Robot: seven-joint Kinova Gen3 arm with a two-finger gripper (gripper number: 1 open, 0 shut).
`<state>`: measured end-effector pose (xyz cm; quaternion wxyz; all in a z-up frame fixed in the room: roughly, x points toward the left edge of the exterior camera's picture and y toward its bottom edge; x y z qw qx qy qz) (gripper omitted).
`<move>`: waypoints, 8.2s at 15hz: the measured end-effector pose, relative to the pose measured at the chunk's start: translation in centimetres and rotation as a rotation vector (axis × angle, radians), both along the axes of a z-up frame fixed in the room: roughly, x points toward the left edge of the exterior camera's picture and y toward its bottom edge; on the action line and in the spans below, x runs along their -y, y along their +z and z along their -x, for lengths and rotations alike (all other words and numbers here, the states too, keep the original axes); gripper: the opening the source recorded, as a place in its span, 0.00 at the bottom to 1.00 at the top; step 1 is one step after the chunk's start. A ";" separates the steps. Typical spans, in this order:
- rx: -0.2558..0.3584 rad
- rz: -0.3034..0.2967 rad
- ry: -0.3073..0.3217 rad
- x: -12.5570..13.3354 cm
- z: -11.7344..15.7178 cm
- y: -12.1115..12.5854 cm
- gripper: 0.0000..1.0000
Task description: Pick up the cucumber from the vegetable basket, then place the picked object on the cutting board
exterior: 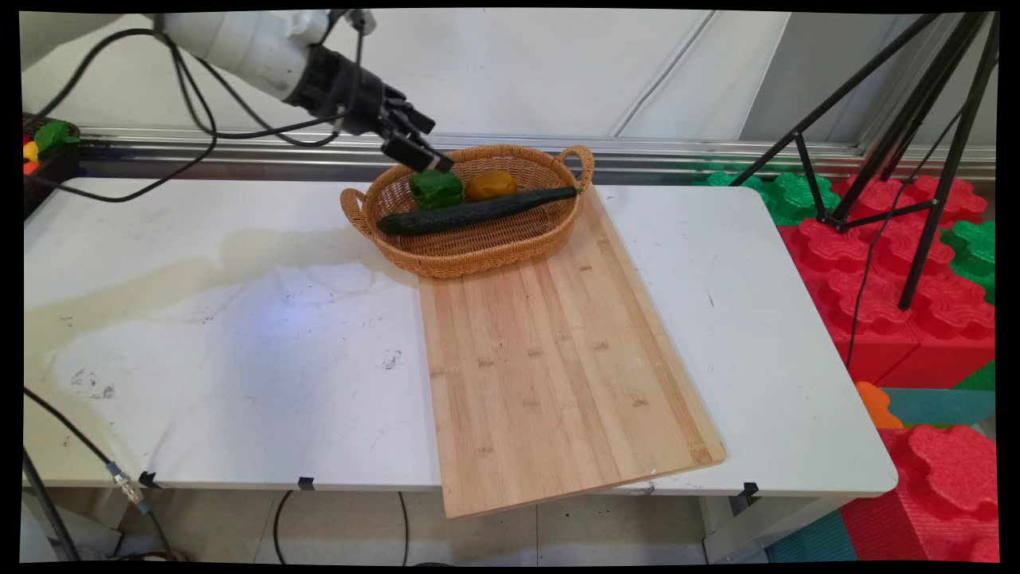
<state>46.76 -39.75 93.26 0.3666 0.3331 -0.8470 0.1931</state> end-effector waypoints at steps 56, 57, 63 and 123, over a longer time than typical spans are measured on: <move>0.316 -0.054 -0.085 10.0 7.0 -13.5 0.00; 0.319 -0.053 -0.084 10.0 7.1 -13.6 0.00; 0.319 -0.027 -0.068 9.9 7.5 -13.0 0.00; 0.057 -0.272 -0.101 -3.2 20.6 -12.3 0.00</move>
